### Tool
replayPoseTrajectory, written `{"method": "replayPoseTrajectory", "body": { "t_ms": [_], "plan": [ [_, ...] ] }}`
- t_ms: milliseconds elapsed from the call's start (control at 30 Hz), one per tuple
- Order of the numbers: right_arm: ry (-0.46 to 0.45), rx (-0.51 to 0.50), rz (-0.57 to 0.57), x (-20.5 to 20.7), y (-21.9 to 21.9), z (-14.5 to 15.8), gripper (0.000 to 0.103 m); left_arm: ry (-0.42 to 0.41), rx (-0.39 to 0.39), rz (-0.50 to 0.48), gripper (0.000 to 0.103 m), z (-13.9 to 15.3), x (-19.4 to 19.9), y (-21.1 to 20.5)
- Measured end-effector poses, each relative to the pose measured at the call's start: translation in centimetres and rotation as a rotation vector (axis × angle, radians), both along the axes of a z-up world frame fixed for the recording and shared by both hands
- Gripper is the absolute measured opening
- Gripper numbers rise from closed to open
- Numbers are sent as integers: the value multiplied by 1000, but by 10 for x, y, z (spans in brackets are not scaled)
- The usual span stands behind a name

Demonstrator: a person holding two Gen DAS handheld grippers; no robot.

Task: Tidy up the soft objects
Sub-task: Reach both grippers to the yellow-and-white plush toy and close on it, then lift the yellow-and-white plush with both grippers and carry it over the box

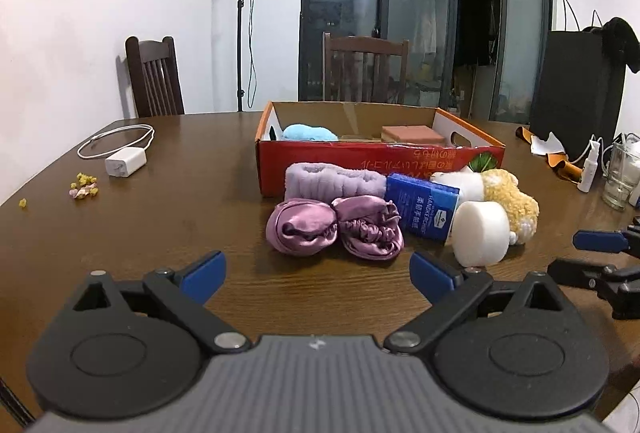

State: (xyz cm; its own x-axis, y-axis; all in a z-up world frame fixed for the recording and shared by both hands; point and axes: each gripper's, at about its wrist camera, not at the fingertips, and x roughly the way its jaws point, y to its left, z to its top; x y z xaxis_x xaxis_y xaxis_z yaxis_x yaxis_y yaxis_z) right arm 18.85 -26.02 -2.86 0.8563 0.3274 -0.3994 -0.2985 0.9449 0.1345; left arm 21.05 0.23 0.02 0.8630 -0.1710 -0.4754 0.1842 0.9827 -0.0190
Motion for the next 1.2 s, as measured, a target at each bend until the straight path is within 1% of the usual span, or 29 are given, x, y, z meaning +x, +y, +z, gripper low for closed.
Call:
{"method": "replayPoseTrajectory", "body": {
  "t_ms": [133,267,367,433,500,567,633,667,700,733,833,900,1000,1067,1133,1167,1200],
  "plan": [
    [-3,21,0,5,-2,-1,81,17,-54,14,100,3,15,-1],
    [-1,39,-80,20,-12,1,79,4,-83,-5,100,7,28,-10],
    [20,57,-132,40,-20,0,76,1,-75,-23,100,5,37,-20],
    [42,49,-154,55,-21,-2,76,9,-57,-30,100,2,43,-27],
    [46,46,-158,68,-19,-3,75,19,-39,-30,100,-3,48,-32],
    [50,48,-148,80,-18,-4,74,26,-40,-31,100,-6,51,-34],
    [60,34,-142,92,-14,-5,70,35,-55,-38,100,-9,52,-35],
    [71,21,-140,98,-12,-7,62,37,-62,-42,100,-9,52,-36],
    [82,13,-139,102,-11,-8,53,37,-66,-47,100,-9,51,-37],
    [90,10,-135,104,-10,-10,50,37,-68,-50,100,-8,50,-38],
    [86,43,-140,98,-15,-10,47,32,-65,-69,100,-6,44,-44],
    [87,44,-151,86,-20,-8,47,34,-69,-87,100,-5,37,-48],
    [85,17,-168,55,-24,-3,49,43,-91,-145,100,-3,22,-57],
    [96,11,-162,35,-21,-2,51,19,-72,-185,100,-4,9,-62],
    [85,-20,-93,10,-6,-3,51,-3,-65,-189,100,-5,-1,-62],
    [77,-11,-27,-2,2,-3,52,5,-73,-171,100,-6,-4,-60],
    [86,18,46,-11,9,-2,55,17,-88,-154,100,-7,-5,-57]
  ]
}}
